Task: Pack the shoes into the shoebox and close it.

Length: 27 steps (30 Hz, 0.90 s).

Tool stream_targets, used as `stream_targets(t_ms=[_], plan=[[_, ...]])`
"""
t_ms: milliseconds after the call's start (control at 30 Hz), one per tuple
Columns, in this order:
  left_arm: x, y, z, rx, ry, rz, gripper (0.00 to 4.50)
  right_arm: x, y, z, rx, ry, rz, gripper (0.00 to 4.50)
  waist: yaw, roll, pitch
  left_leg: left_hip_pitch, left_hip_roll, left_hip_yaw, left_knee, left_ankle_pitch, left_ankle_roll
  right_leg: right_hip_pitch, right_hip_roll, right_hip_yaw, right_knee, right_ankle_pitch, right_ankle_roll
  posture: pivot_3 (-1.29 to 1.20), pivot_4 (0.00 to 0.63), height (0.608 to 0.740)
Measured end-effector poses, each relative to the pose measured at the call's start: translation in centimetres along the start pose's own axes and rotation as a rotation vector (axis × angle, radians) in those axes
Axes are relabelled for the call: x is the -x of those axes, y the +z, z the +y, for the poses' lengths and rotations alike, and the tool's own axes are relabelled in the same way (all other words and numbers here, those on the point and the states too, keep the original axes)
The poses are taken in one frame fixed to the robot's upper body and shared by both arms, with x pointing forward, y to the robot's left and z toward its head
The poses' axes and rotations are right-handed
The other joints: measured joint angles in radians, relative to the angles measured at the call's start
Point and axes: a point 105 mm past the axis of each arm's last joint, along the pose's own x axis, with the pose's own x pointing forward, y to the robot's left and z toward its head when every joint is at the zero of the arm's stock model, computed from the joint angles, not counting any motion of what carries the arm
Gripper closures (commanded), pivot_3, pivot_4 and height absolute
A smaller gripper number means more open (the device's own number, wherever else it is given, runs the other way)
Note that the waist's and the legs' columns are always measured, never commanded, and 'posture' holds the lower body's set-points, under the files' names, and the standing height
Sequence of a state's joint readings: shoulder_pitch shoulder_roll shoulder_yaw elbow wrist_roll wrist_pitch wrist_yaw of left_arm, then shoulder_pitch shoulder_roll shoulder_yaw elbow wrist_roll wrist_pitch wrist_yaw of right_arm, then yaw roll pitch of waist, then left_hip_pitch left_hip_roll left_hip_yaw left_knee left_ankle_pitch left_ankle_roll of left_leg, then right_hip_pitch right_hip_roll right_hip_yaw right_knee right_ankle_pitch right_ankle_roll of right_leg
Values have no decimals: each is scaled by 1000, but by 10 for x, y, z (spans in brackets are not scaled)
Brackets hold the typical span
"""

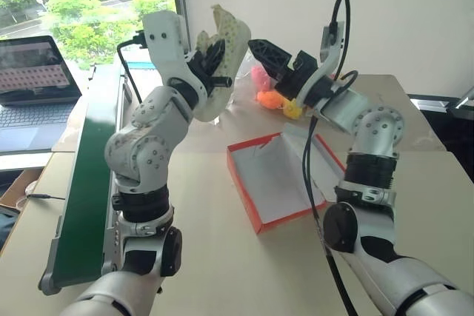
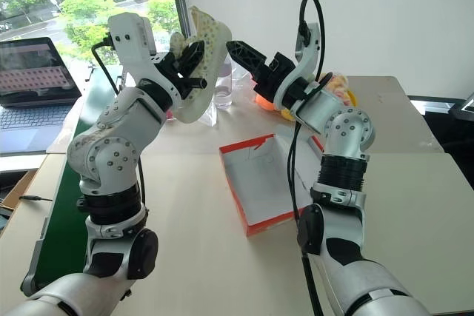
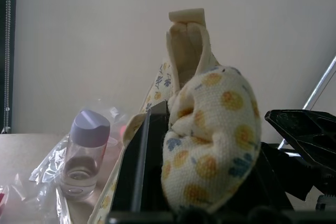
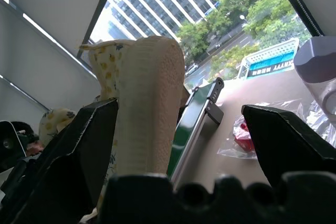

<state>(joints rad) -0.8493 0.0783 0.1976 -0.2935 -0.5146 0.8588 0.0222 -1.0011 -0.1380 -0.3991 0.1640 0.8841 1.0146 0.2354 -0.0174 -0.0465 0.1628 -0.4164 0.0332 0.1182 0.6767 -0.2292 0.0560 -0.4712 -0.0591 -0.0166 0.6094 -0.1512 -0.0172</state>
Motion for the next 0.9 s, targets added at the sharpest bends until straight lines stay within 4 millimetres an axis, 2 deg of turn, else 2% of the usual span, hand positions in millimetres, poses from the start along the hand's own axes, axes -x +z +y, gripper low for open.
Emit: stream_targets(t_ms=[367,567,800,833,867,900], plan=[[-3,-6,-10,43,-19,6,3581,1,-1,-4,-6,-16,-1,0,1,0,0,0,0,0,0,0,0,0,0,0,0,0,0,0,150,740],[-3,-22,-21,73,-43,44,3581,1,0,-3,-5,-11,-7,0,0,0,0,-1,0,0,0,0,0,0,0,0,0,0,0,0,150,740],[-4,-25,-29,90,-63,50,3581,0,0,-4,-9,-5,-11,0,0,0,0,0,0,0,0,0,1,0,0,0,0,0,1,0,150,740],[-4,-25,-30,91,-64,50,3618,0,0,-5,-13,-8,-11,510,0,0,0,0,0,0,0,0,1,0,0,0,0,0,1,0,150,740],[-4,-25,-31,91,-65,51,3618,-1,-1,-6,-18,-13,-11,623,0,0,0,0,0,0,0,0,1,0,0,0,0,0,1,0,150,740],[-4,-25,-31,91,-65,52,3618,-1,-1,-7,-21,-15,-13,1062,0,0,0,0,0,0,0,0,1,0,0,0,0,0,1,0,150,740]])
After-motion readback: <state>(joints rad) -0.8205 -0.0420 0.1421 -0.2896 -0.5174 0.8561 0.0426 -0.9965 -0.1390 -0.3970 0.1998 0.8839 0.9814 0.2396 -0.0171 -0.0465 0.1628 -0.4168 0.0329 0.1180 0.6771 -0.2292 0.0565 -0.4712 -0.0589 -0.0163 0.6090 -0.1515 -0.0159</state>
